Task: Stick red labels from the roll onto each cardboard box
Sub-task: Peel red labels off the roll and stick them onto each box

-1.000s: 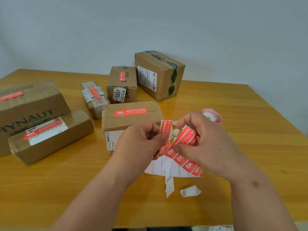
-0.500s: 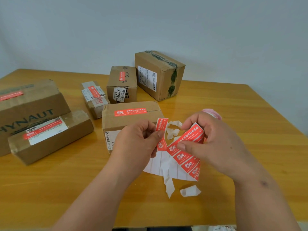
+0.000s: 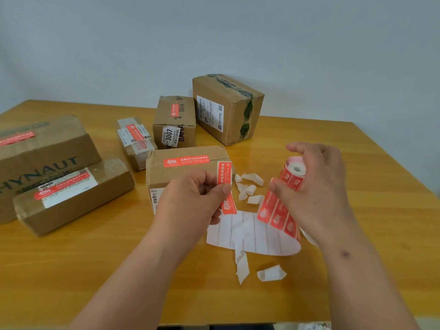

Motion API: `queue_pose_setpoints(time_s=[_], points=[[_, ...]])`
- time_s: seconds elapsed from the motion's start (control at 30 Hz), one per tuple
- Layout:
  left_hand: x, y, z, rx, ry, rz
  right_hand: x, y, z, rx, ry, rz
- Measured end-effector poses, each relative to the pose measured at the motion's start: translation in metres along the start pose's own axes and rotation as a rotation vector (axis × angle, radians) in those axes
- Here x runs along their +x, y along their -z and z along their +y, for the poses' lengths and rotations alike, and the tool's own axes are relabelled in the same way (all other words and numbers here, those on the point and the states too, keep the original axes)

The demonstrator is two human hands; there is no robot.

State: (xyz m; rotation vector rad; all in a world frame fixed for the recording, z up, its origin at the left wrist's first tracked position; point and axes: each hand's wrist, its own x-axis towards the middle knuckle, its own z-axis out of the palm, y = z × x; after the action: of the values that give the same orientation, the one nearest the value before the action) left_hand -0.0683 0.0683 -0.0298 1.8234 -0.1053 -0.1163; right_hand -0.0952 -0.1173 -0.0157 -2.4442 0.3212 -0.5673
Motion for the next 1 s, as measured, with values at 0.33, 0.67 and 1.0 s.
queue_pose_setpoints(time_s=[0.33, 0.67, 1.0], points=[[-0.004, 0.002, 0.010, 0.032, -0.016, -0.163, -0.008, -0.012, -0.026, 0.399, 0.117, -0.262], [-0.006, 0.022, 0.011, -0.069, 0.044, -0.283, -0.004, -0.016, -0.034, 0.485, 0.035, -0.112], [-0.009, 0.030, 0.010, -0.229, 0.060, -0.300, -0.006, -0.018, -0.032, 0.542, -0.044, -0.083]])
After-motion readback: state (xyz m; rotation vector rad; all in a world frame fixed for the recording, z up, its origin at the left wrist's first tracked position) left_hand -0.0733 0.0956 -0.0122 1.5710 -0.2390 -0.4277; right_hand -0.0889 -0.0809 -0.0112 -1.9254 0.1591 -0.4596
